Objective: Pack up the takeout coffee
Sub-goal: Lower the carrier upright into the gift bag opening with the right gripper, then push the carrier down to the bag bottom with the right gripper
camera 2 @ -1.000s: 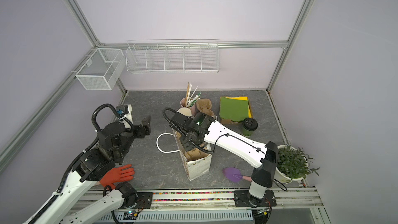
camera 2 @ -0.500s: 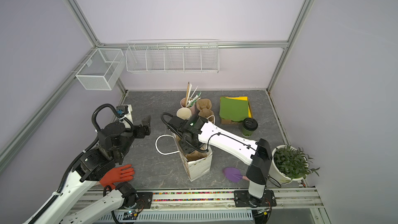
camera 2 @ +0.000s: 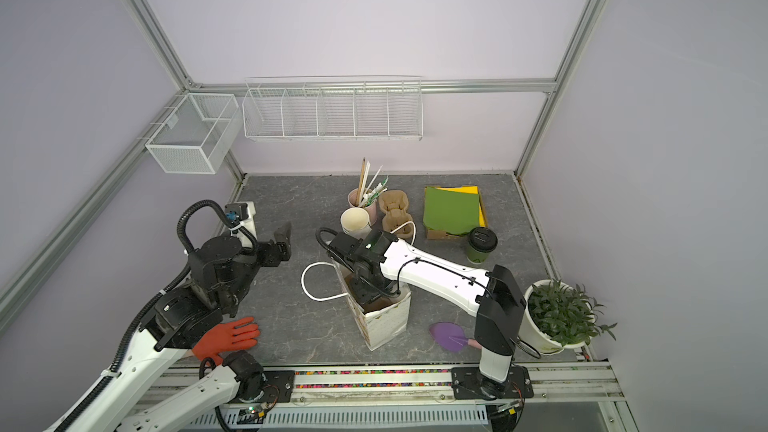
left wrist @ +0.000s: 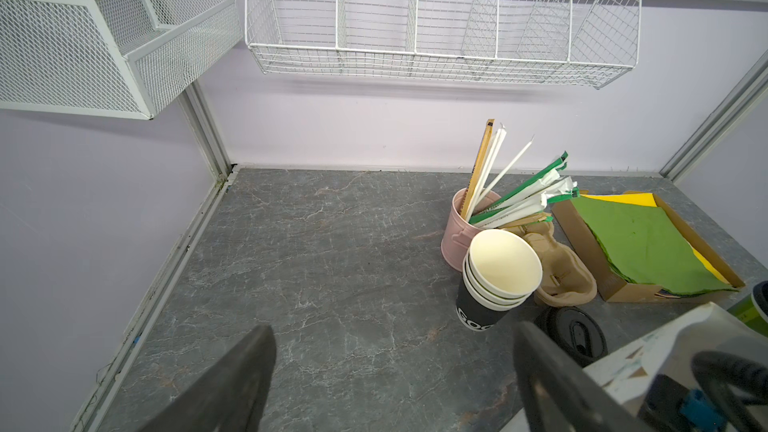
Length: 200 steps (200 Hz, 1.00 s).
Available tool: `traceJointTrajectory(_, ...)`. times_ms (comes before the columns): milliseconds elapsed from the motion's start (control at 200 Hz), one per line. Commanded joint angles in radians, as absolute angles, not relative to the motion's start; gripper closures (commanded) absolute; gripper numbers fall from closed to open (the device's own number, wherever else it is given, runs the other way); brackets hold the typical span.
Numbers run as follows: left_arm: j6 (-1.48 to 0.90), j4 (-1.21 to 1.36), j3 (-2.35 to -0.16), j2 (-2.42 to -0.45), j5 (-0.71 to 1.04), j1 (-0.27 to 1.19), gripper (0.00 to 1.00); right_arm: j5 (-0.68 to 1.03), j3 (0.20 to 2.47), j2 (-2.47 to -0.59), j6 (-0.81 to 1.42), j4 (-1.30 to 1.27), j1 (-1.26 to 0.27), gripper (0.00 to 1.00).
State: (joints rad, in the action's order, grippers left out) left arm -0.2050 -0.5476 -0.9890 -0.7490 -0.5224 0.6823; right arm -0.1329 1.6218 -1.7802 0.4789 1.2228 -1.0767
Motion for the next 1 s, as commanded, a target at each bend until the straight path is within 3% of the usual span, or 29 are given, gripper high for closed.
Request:
traceJointTrajectory(0, -0.196, -0.539, -0.982, -0.749, -0.512, 0.683, 0.11, -0.122, 1.604, -1.779, 0.485, 1.209, -1.071, 0.70)
traceJointTrajectory(235, -0.197, -0.540, -0.982, -0.749, -0.512, 0.683, 0.11, -0.153, 1.629, -1.760, 0.483, 1.224, -1.071, 0.57)
traceJointTrajectory(700, -0.195, -0.541, -0.983, -0.775, -0.510, 0.683, 0.11, -0.187, 1.721, -1.726, 0.453, 1.224, -1.065, 0.07)
traceJointTrajectory(845, -0.195, -0.542, -0.983, -0.775, -0.509, 0.683, 0.11, -0.190, 1.751, -1.722, 0.445, 1.226, -1.054, 0.00)
traceJointTrajectory(995, -0.196, -0.543, -0.983, -0.781, -0.506, 0.683, 0.11, -0.159, 1.744, -1.714, 0.433, 1.199, -1.038, 0.02)
